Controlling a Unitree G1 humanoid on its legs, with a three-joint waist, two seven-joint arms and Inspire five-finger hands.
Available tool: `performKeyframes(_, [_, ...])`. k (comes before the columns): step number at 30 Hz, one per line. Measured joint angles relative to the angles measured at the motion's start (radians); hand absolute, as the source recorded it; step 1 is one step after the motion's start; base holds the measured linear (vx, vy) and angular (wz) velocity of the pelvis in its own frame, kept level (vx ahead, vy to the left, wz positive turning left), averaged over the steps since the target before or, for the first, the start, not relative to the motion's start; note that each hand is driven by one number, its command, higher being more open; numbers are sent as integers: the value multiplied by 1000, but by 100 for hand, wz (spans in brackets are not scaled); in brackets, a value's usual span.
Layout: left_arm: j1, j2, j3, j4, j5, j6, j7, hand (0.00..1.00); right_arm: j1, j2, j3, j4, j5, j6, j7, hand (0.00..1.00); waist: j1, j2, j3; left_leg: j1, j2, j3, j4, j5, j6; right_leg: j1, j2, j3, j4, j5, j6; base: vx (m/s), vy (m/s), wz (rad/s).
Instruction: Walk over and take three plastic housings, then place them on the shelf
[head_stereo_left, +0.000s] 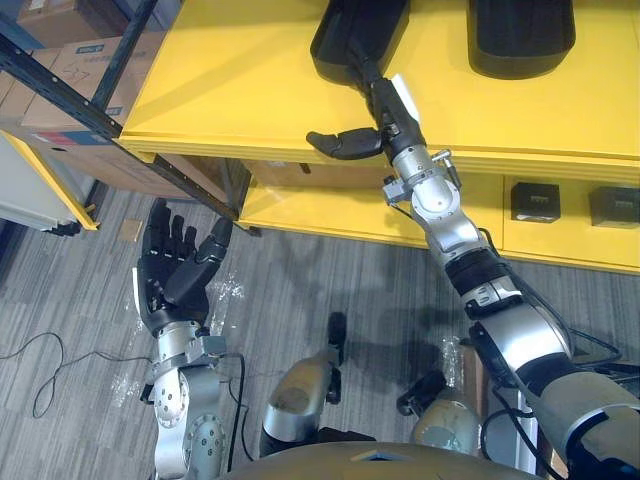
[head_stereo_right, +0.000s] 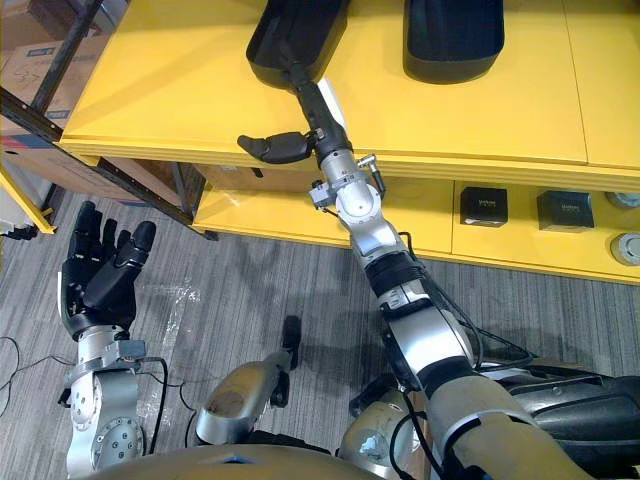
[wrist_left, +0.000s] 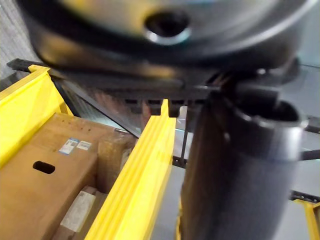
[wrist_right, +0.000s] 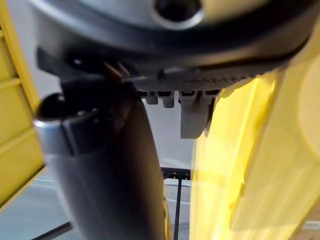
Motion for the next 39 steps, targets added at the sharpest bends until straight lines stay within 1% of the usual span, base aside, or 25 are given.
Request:
performKeyframes(4, [0,0,-11,0,0,-5,6,100,-6,-3,-9,0,-31,0,-41,100,-4,6,4,0,0,0,0,0,0,-1,-1,0,3,-2,-1,0,0,0])
performKeyframes(13, [0,4,-38,5,0,-5,10,100,-6,-12,-8,0,-40,0,-60,100,-10,7,4,0,3,4,8,0,0,0,1,3,5,-4,-2,5,-11,0])
performKeyframes(18, [1,4,-38,6,0,-5,11,100,-6,-12,-5,-1,-25,-3,-12,100,-10,7,4,3,8,12,13,0,0,1,6,8,6,-4,-4,0,0,-3])
performKeyframes(21, [2,4,-38,6,0,-5,11,100,0,-11,15,-27,14,-12,51,100,-13,7,3,7,9,18,13,-1,-1,0,7,15,6,-4,-4,0,0,-6])
performKeyframes(24, [2,4,-39,6,0,-6,10,100,55,-8,24,-168,31,-16,105,100,-14,6,3,8,11,23,13,-1,-1,0,10,17,4,-3,-3,0,0,0])
performKeyframes(25, [3,4,-39,6,0,-12,10,100,94,-6,25,-258,31,-17,126,100,-14,6,2,8,12,26,13,-1,-1,0,13,18,-1,-2,-2,15,-17,-3])
performKeyframes(26, [4,5,-39,6,0,-17,10,100,113,-3,26,-301,31,-18,134,100,-15,5,2,8,14,28,13,-2,-1,1,16,19,-4,0,0,22,-22,-9])
performKeyframes(27, [6,5,-38,6,1,-27,10,100,149,5,35,-381,31,-19,152,100,-18,4,-1,10,20,34,12,-4,-2,2,26,23,-18,7,-1,30,-24,-16])
performKeyframes(29, [7,8,-38,6,2,-39,11,100,203,23,53,-476,31,-18,178,100,-27,-7,-12,12,27,47,11,-7,-2,5,40,28,-37,14,0,29,-23,-16])
performKeyframes(30, [10,9,-38,6,3,-46,11,100,251,34,69,-535,29,-17,187,100,-36,-18,-27,15,32,51,8,-10,-3,10,51,28,-56,21,1,36,-17,-19])
performKeyframes(31, [10,10,-37,6,5,-46,13,100,301,37,86,-589,29,-9,191,100,-39,-31,-45,27,41,63,1,-13,-6,20,70,37,-84,34,2,45,-18,-26])
performKeyframes(32, [11,10,-37,6,5,-47,14,100,323,37,93,-609,29,-4,193,100,-38,-38,-56,32,45,72,-3,-16,-6,21,78,45,-95,39,2,71,-19,-45])
performKeyframes(33, [10,11,-36,6,11,-47,27,100,394,38,109,-667,29,21,194,100,-43,-60,-90,46,55,95,-7,-27,-9,31,98,58,-132,54,5,61,-15,-39])
performKeyframes(34, [10,12,-36,6,14,-47,32,100,420,38,111,-680,29,27,194,100,-46,-68,-106,48,59,102,-6,-32,-10,34,107,64,-147,61,6,75,-8,-43])
performKeyframes(35, [10,13,-36,6,24,-47,41,100,455,38,111,-692,28,33,194,100,-53,-81,-128,52,63,113,-7,-37,-10,38,118,74,-170,73,7,69,3,-36])
performKeyframes(36, [9,16,-30,5,54,-47,51,100,491,38,111,-703,28,47,191,100,-65,-92,-144,65,67,130,-7,-45,-11,53,132,84,-199,88,9,74,11,-44])
performKeyframes(39, [-10,36,-26,-2,93,-47,67,100,579,28,91,-723,28,59,180,100,-85,-102,-168,94,78,161,-8,-60,-12,89,164,107,-274,126,14,32,16,-32])
